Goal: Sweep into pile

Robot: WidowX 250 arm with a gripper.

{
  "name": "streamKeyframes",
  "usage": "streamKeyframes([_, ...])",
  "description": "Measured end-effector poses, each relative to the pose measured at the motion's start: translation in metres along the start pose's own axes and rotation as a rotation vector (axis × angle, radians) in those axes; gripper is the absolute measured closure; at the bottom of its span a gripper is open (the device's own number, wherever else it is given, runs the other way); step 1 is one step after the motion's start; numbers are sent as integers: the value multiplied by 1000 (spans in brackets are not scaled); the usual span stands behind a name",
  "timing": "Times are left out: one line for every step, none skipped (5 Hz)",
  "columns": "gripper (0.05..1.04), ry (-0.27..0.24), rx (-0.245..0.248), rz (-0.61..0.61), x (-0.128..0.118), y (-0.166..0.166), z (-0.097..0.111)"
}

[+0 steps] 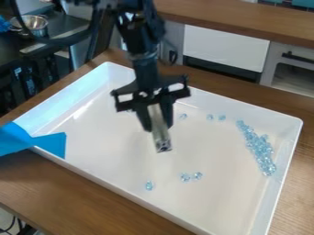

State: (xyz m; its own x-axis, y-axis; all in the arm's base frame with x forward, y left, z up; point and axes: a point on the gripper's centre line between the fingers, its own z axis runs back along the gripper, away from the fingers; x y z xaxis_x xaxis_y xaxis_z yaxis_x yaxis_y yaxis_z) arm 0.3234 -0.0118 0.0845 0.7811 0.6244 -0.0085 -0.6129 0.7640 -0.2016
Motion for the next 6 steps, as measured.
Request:
streamKeyframes([716, -34, 50, 11, -3, 18, -17])
streamKeyframes([716, -18, 98, -17, -15, 31, -30])
streamKeyframes([716, -29, 94, -39, -25, 33, -28])
streamKeyframes([716, -46, 95, -52, -28, 29, -30])
streamKeyframes([716, -46, 113, -38, -32, 23, -38])
streamKeyframes([716, -77, 114, -18, -27, 5, -43])
